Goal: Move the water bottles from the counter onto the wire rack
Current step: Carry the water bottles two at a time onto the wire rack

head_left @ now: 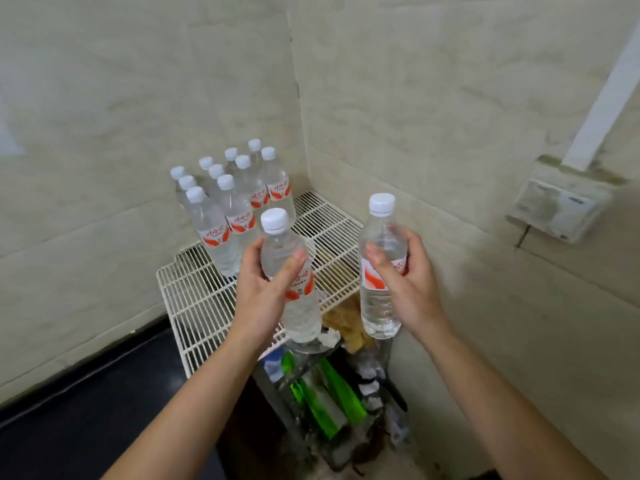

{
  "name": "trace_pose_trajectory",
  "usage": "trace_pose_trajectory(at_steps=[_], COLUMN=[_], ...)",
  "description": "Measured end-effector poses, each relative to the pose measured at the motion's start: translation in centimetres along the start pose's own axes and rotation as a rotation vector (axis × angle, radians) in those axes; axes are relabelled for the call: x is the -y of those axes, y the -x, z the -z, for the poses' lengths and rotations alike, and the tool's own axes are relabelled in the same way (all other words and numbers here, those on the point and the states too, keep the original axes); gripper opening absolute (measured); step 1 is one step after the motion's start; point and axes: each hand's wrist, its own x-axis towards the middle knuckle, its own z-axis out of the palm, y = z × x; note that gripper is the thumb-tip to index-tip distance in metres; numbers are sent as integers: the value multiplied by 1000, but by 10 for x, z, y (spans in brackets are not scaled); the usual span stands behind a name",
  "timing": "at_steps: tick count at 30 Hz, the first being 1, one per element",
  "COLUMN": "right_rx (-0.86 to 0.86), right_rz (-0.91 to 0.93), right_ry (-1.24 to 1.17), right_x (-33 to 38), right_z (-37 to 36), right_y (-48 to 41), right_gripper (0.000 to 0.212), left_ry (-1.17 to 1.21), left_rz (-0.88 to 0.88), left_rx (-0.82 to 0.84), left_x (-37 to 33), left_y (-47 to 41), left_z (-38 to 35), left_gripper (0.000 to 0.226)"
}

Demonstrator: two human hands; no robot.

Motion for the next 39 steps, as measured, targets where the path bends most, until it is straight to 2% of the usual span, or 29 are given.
trace_pose_trajectory(at_steps=[3,7,11,14,16,19,23,26,28,32,35,39], right_rx=[49,140,238,327,389,438,430,395,430,468,490,548], right_rz=[-19,-25,-29,-13,-27,-55,128,248,289,321,347,340], right_ry=[5,43,163,249,281,310,452,575,660,704,700,645], right_x=[-12,-31,-49,-64,-73,-77,-62,-44,-32,-24,-25,-27], right_z=[-6,-26,-46,-52,-51,-44,-48,-56,-61,-77,-97,-124], right_y=[-43,-99,-156,-189,-203,-223,-241,-246,-252,-273,-286,-302], right_gripper=[64,60,76,71,68,64,73,46,35,34,40,43], left_ry=[-38,-104,-157,-201,-314,-438,-624,-735,-783,-843,-992,-1250], left_rz=[-53,-82,-112,-77,-75,-82,-129,-115,-107,-128,-180,-223], left_rx=[-39,-45,-57,-81,-97,-108,-160,-196,-202,-167,-115,-14], left_x=[5,22,35,43,51,59,51,40,32,18,6,-7], left_y=[-37,-86,-137,-171,-188,-203,-213,-216,-219,-232,-242,-253], left_z=[0,4,2,5,12,18,20,24,25,28,27,25], left_gripper=[53,51,59,64,65,49,31,37,31,18,28,30])
